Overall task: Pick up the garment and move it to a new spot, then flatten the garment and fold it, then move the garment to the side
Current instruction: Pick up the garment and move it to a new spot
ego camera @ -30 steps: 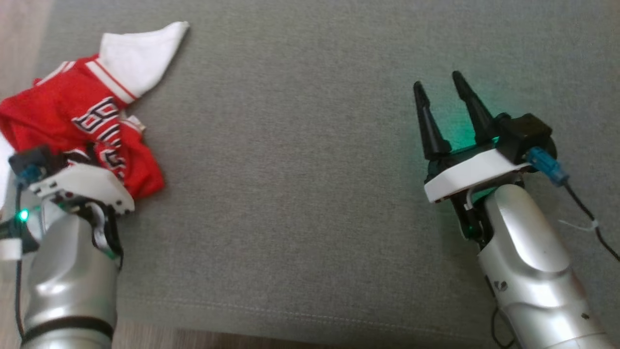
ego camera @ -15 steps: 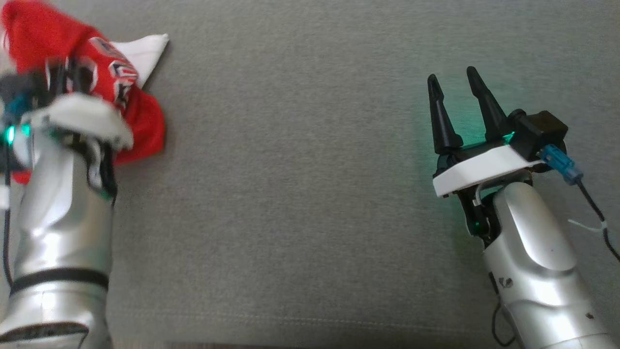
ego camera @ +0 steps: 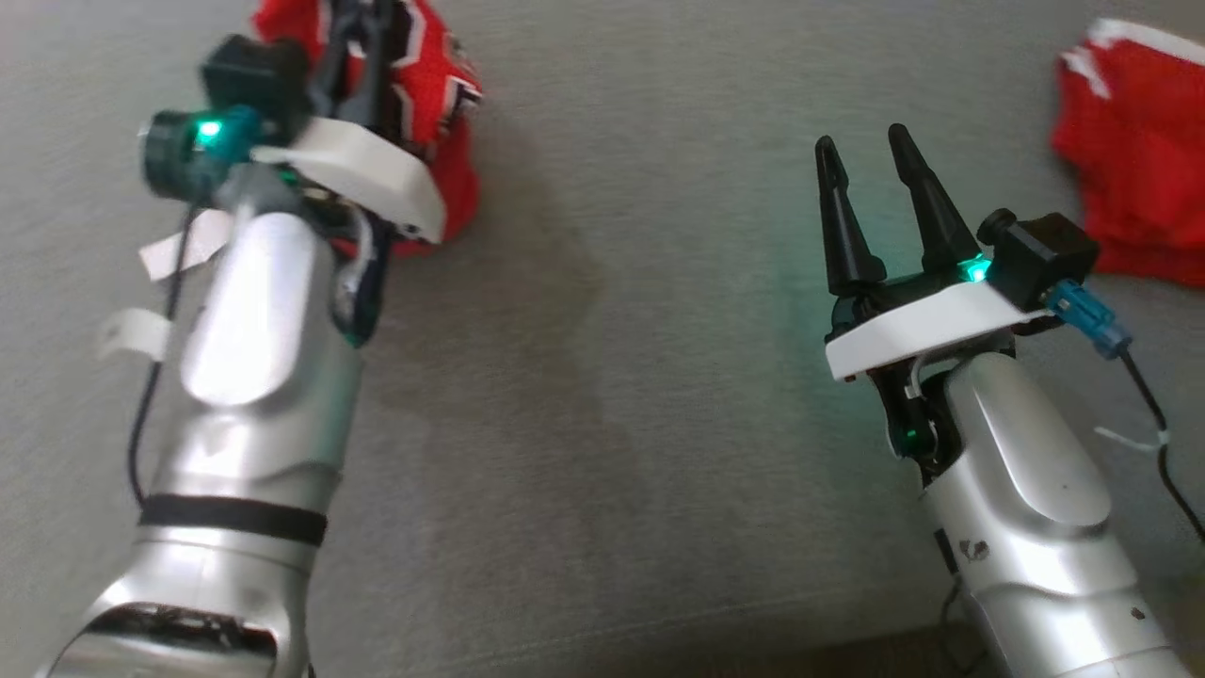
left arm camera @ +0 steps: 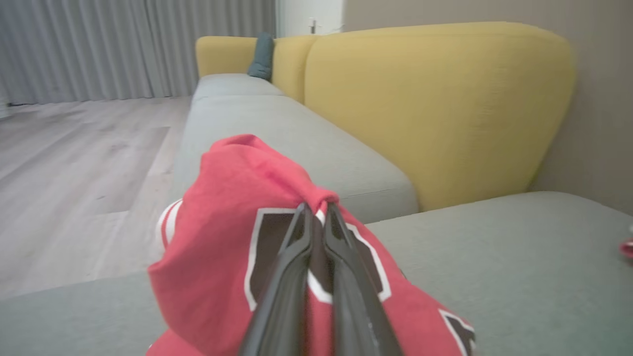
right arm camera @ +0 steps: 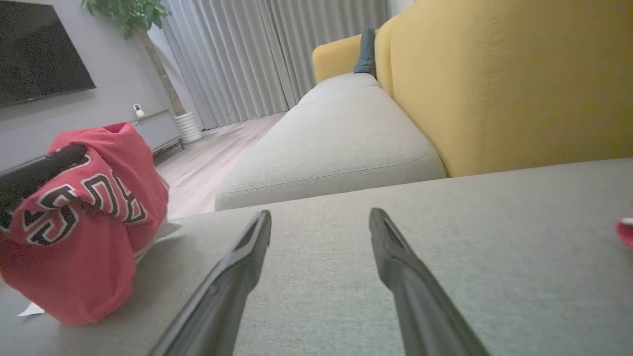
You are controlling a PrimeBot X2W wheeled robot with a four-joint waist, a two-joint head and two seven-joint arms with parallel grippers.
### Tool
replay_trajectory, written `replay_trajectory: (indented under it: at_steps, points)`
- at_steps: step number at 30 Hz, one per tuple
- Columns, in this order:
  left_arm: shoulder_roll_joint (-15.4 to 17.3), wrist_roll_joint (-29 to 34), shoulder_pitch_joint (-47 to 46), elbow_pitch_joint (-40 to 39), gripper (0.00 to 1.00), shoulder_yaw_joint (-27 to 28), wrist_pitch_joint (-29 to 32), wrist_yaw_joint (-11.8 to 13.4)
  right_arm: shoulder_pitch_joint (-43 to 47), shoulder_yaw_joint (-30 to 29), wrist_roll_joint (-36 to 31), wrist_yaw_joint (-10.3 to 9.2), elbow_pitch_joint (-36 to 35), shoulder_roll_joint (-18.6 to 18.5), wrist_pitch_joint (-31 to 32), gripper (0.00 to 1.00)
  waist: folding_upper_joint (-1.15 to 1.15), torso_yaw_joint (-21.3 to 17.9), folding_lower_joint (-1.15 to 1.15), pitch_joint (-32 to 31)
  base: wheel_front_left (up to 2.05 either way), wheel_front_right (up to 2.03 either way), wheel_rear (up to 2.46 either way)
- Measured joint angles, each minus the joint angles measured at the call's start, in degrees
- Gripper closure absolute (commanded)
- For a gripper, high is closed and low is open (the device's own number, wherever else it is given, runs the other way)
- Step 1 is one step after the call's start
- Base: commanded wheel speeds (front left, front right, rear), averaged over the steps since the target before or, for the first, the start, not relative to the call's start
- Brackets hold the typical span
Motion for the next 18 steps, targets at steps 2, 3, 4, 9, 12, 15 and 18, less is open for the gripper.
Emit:
replay_trajectory:
  at_steps: [2, 3, 4, 9, 12, 15, 18]
  points:
    - [0.0, -1.5, 0.3, -0.6, 1.0, -3.3, 0.0, -0.1, 0.0, 0.2, 0.9, 0.0, -0.1, 0.0, 0.0, 0.0, 0.0, -2.2, 0.0, 0.1, 0.0, 0.0, 0.0]
    - [0.0, -2.9, 0.5, -0.8, 1.0, -5.5, 0.0, -0.2, 0.0, 0.4, 1.1, 0.0, -0.2, 0.0, 0.0, 0.0, 0.0, -3.2, 0.0, 0.1, 0.0, 0.0, 0.0]
    - [0.0, -4.4, 0.9, -1.0, 1.0, -7.7, 0.0, -0.2, 0.0, 0.5, 1.4, 0.0, -0.3, 0.0, 0.0, 0.0, 0.0, -4.2, 0.0, 0.2, 0.0, 0.0, 0.0]
    - [0.0, -11.5, 4.3, -1.7, 1.0, -17.6, 0.0, 2.4, 0.2, 1.0, 2.4, 0.0, -0.3, 0.0, 0.0, 0.0, 0.0, -8.3, 0.0, 0.3, 0.0, 0.0, 0.0]
    - [0.0, -13.6, 6.4, -1.8, 0.35, -20.1, 0.0, 5.4, 0.4, 1.0, 2.4, 0.0, -0.3, 0.0, 0.0, 0.0, 0.0, -9.3, 0.0, 0.0, 0.0, 0.0, 0.0]
    - [0.1, -13.9, 8.3, -2.0, 0.0, -21.1, 0.0, 7.7, 0.9, 0.8, 2.4, 0.0, -0.1, 0.0, 0.0, 0.0, 0.0, -8.9, 0.0, -0.2, 0.0, 0.0, 0.0]
    - [0.2, -13.9, 11.0, -3.4, 0.0, -20.0, 0.0, 10.0, 1.5, 0.9, 2.4, 0.0, 0.4, 0.1, 0.0, 0.0, 0.0, -7.7, 0.0, -0.5, 0.0, 0.0, 0.0]
